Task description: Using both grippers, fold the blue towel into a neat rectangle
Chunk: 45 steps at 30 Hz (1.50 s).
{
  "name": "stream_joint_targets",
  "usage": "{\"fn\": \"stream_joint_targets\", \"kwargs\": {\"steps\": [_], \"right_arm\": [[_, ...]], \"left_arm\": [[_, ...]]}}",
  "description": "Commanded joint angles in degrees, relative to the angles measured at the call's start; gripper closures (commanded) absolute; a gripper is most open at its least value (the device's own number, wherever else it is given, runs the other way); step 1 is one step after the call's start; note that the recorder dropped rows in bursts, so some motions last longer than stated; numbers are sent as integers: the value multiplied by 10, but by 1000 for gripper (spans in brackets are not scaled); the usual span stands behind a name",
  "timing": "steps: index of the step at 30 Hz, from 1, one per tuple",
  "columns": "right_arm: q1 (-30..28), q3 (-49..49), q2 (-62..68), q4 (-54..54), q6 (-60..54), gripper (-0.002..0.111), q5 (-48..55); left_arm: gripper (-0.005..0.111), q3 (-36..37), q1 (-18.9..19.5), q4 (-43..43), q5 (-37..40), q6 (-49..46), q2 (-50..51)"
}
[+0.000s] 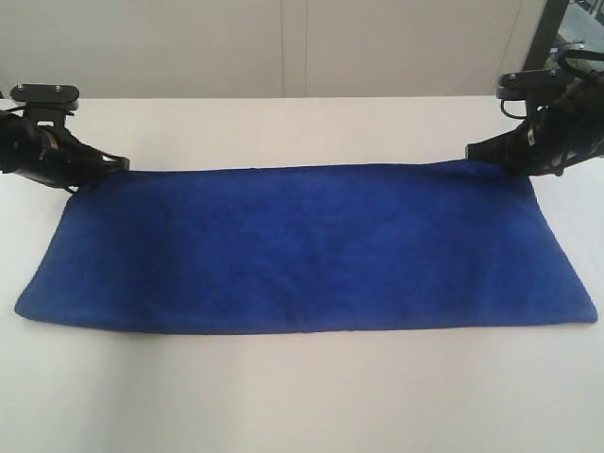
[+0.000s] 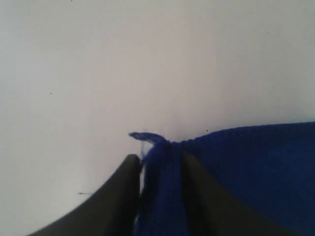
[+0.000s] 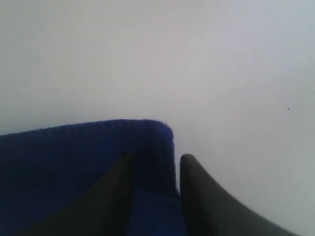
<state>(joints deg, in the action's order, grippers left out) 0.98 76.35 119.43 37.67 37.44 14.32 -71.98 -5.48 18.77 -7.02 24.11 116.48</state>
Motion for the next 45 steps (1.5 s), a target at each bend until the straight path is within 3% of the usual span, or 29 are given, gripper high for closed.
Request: {"fn": "stream_joint_targets", "kwargs": {"steps": [1,10,13,15,16,17,21,29,45], "right_arm": [[-4,18,0,5,23,61,34],[-4,51,-63,16,39,61,154],[-4,51,-65,-29,-40,75,207],[-4,51,-65,-130,-154,92,233],[-4,52,-65,-181,-207,103,236],[-4,52,-65,-214,-230,108,239],[-4,79,-54,-278,-295,108,241],[-14,134,15,-275,-296,108,155],[-22,152,110,-276,-281,108,33]], "left_arm": [[43,-1,4,2,11,-16,1],[40,-1,23,2,33,-72,-75],[45,-1,24,1,81,-73,-96],[57,-1,22,-33,156,-73,-110],[68,-1,20,-48,195,-73,-115],[75,-1,17,-57,221,-73,-118],[106,-1,-1,-104,294,-85,-125],[107,0,-50,-128,268,-120,-94],[107,0,-52,-133,232,-120,-8]]}}
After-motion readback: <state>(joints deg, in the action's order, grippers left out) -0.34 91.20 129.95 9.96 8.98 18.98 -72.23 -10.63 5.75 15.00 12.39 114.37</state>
